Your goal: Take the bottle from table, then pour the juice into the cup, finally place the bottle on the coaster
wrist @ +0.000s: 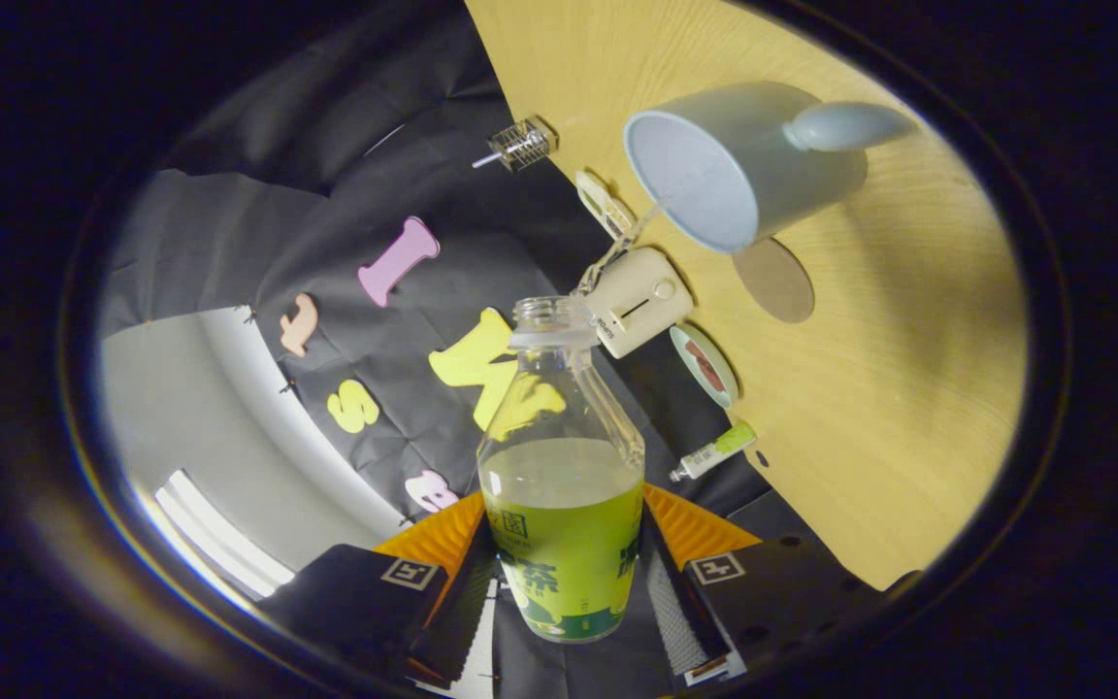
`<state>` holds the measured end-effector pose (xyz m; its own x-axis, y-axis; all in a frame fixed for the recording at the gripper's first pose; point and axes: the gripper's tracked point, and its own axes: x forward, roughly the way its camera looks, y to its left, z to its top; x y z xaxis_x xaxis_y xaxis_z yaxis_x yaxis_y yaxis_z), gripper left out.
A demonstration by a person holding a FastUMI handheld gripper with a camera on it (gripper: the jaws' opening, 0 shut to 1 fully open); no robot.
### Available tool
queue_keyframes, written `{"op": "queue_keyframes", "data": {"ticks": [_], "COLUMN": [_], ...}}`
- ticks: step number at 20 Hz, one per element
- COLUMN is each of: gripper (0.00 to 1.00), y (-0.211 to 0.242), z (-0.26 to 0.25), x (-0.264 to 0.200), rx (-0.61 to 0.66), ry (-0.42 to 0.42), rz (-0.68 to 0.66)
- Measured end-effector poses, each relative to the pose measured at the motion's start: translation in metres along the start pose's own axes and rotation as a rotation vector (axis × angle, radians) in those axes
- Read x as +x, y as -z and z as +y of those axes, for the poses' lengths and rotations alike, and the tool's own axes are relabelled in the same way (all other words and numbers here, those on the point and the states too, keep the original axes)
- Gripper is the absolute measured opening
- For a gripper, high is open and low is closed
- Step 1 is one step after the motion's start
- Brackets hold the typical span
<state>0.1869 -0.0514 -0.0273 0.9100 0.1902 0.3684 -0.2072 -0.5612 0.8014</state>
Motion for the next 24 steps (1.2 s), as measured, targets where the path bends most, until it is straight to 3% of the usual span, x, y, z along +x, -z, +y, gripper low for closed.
{"op": "queue_keyframes", "data": {"ticks": [6, 11, 16, 24], "gripper": [0.79, 0.79, 0.79, 0.79], "y": [0.008, 0.001, 0.007, 0.003], "z": [0.003, 0.023, 0.028, 0.045], "x": [-0.002, -0.007, -0.008, -0.012], "rx": [0.014, 0.079, 0.097, 0.179], "ry": [0.016, -0.076, -0.043, -0.091], "rz": [0.02, 0.011, 0.033, 0.056]}}
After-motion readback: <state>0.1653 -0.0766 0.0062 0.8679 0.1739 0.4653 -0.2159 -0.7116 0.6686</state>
